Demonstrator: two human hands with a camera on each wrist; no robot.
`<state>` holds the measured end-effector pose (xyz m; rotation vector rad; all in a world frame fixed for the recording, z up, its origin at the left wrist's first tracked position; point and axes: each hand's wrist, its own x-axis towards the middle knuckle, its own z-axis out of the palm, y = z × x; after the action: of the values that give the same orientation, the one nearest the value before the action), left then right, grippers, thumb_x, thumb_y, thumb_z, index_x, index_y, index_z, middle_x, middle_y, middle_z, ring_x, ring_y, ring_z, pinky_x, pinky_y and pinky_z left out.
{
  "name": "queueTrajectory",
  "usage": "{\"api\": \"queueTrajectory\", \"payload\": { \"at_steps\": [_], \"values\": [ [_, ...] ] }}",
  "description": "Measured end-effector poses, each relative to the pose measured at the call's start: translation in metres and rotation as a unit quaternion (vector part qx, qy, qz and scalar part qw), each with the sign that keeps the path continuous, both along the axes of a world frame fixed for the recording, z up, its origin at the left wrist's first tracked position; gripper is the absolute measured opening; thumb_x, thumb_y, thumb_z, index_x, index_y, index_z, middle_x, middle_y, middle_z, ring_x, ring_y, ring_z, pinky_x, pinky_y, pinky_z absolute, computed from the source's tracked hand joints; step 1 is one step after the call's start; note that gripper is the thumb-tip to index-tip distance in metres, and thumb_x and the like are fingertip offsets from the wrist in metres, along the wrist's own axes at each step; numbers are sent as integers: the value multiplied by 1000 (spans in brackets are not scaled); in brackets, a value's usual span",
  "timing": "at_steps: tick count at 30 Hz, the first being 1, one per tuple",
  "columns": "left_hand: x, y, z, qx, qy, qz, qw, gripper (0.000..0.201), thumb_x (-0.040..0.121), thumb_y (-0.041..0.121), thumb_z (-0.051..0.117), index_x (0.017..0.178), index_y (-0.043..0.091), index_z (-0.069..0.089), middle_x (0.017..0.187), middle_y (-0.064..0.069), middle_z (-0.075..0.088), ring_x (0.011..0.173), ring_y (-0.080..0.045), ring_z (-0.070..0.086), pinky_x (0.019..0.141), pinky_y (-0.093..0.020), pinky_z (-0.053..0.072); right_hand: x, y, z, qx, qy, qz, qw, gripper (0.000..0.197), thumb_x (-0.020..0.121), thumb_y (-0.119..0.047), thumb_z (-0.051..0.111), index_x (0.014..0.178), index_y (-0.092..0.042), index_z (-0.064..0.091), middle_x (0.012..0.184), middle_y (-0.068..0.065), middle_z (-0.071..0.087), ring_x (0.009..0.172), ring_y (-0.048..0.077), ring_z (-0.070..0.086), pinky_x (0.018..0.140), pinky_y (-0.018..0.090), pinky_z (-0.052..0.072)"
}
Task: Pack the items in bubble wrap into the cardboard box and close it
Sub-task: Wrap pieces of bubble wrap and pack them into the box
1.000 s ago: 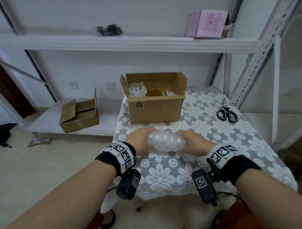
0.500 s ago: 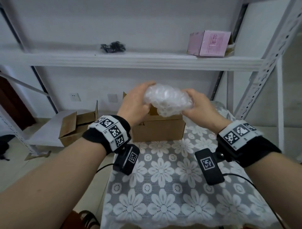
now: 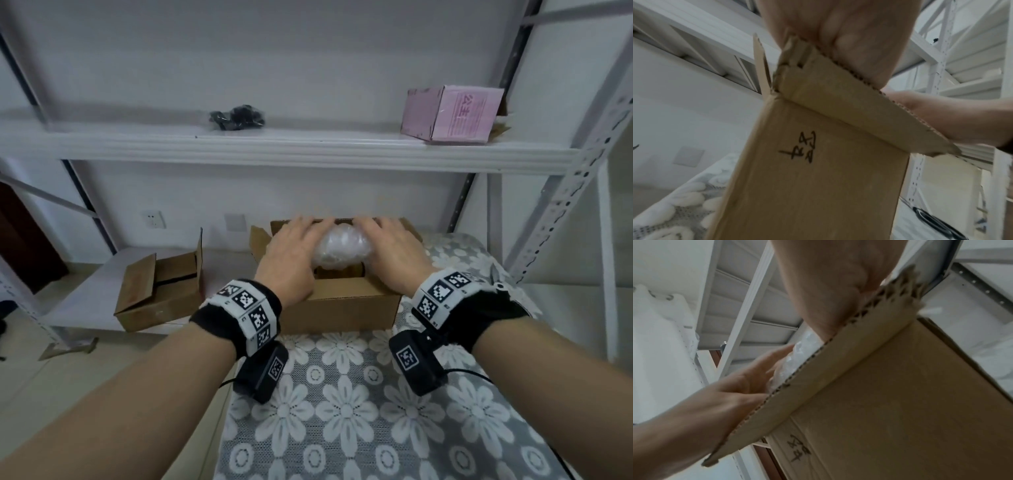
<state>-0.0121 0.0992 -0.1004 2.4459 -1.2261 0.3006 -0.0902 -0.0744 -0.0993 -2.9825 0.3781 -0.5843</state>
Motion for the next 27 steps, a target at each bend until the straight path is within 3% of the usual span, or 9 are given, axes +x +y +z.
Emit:
{"api": "queueTrajectory", "payload": {
  "at_steps": [2,4,8,10,12,16,21,25,27],
  "values": [
    [-5,1,-8,40,-12,-29,999,77,89,9,49,150,35,10,160,-1,8,148,-19,2,120,-41,6,1,1,-7,-33,8,-2,999,58,85,-9,58,137,-23,36,120,9,50,107,26,46,86,38,44],
    [-10,2,-15,95,-9,-36,995,65,97,34,40,151,38,2,161,3,-2,148,-19,-5,118,-40,-2,1,0,-10,-41,32,-3,999,62,85,-11,56,141,-23,33,125,10,47,114,28,42,91,39,41],
    [-8,-4,-17,173,2,-6,985,61,96,57,21,149,41,-5,160,4,-12,146,-23,-15,119,-44,-8,-8,1,-3,70,66,28,995,72,81,-18,59,146,-27,28,143,4,34,133,24,26,112,43,25],
    [-7,-10,-17,197,15,-3,980,61,94,61,18,148,43,-5,159,3,-15,146,-24,-17,119,-47,-7,-15,5,0,112,35,44,992,70,79,-20,59,144,-26,32,146,2,31,137,22,21,116,42,17],
    [-6,-14,-18,206,46,-10,977,60,94,62,18,148,45,-3,159,4,-16,146,-25,-18,116,-47,-7,-23,9,-4,71,-29,30,997,54,83,-23,55,136,-22,46,141,4,39,133,22,27,112,40,22],
    [-3,-13,-16,185,88,-13,979,55,96,57,22,147,47,7,160,4,-11,147,-24,-13,119,-47,-2,-32,16,-16,-28,-88,-6,996,25,92,-20,50,111,-14,66,110,8,56,102,25,47,84,38,40],
    [-22,-4,-18,54,-98,61,992,49,97,48,31,144,36,34,160,-9,11,148,-29,2,120,-46,2,-29,18,-19,-32,-73,-9,997,27,93,-14,51,117,-13,63,103,11,56,91,28,51,75,38,43],
    [-30,-5,-23,113,48,88,989,60,95,58,23,150,39,9,160,-12,-6,145,-39,-11,118,-48,-1,-31,28,-17,-24,-6,-14,1000,34,97,-20,40,130,-19,51,117,12,52,105,30,50,81,36,42],
    [-27,-8,-25,157,60,88,982,63,93,63,19,149,42,0,159,-13,-13,143,-42,-16,116,-50,-5,-31,34,-16,-8,39,-18,999,38,100,-24,35,137,-21,43,135,15,44,120,33,43,88,40,44]
  ]
}}
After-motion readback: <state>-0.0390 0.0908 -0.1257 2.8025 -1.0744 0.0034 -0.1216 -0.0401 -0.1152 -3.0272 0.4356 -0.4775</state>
